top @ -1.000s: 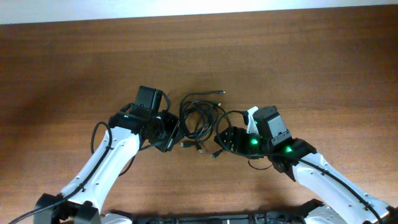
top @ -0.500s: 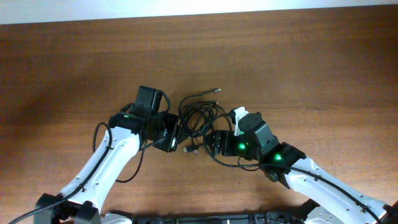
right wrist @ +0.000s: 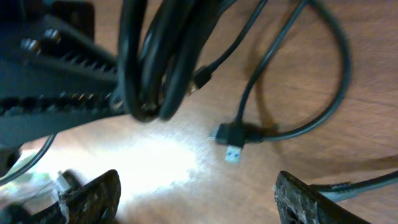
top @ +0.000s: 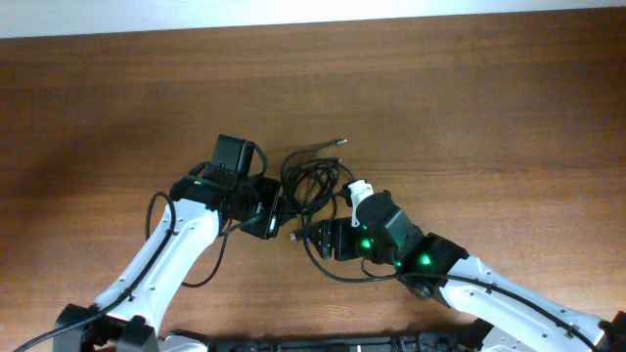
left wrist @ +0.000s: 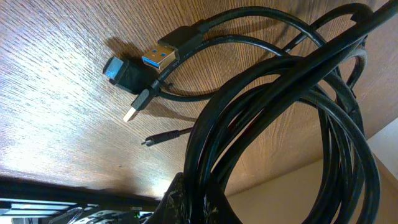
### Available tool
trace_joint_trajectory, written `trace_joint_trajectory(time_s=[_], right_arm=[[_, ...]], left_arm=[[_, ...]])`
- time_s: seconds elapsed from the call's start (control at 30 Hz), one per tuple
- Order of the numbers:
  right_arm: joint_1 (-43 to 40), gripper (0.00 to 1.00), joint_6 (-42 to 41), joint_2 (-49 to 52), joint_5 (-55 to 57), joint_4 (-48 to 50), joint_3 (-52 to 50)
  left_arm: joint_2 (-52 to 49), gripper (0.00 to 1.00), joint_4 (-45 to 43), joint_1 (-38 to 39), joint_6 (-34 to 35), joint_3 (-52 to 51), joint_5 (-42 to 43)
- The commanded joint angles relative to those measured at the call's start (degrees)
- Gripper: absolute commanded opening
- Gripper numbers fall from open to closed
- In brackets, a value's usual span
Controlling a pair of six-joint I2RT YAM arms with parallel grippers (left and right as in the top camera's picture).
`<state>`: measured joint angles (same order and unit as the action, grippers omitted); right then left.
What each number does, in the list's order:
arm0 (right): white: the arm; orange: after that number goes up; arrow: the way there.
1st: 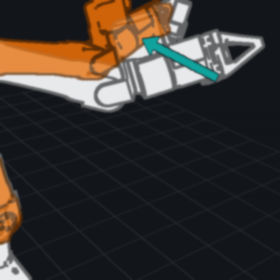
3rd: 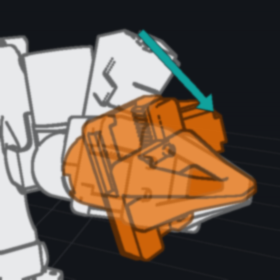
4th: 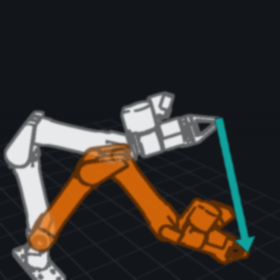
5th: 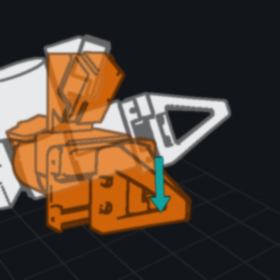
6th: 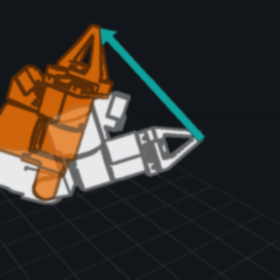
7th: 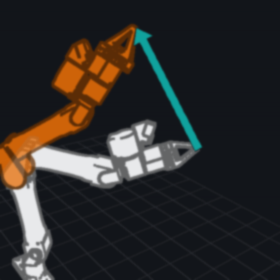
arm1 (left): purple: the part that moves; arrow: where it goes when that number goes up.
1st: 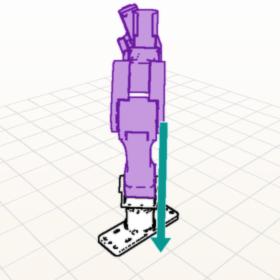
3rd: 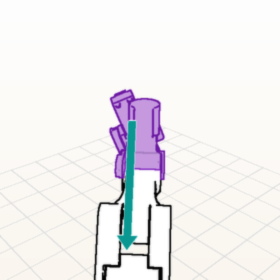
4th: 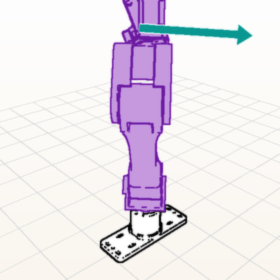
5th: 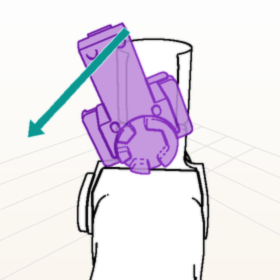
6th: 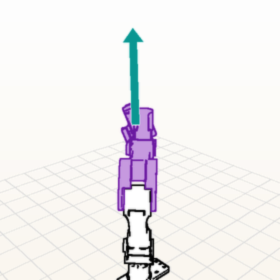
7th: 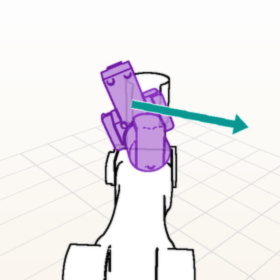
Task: Untangle cables
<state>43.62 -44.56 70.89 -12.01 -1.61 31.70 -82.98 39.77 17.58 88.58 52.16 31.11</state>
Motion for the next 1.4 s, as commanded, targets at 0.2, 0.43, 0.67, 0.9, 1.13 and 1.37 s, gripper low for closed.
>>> trace_joint_trajectory(time_s=[0.2,0.43,0.67,0.9,1.13,1.37], right_arm=[[0.2,0.77,-1.4,0.1,7.8,1.6,0.0],[0.2,0.77,-1.3,0.4,8.1,1.8,0.0],[-0.9,0.77,-1.4,3.4,10.8,1.1,0.0],[-7.3,0.77,-1.4,3.4,7.0,4.4,0.0],[-8.8,0.77,-1.3,3.4,-4.8,10.5,0.0],[-8.8,0.77,-1.4,3.5,-3.5,11.6,0.0]], left_arm=[[0.0,0.00,0.5,0.1,0.5,-0.2,2.4],[0.0,0.00,0.5,2.1,0.5,-0.2,2.2],[0.0,0.00,0.6,2.1,-2.1,-0.2,5.8],[0.0,0.00,1.2,2.1,-7.8,-0.2,7.8],[0.0,0.00,1.4,2.1,-8.8,-0.2,4.7],[0.0,0.00,0.3,2.1,-19.8,-0.2,8.5]])
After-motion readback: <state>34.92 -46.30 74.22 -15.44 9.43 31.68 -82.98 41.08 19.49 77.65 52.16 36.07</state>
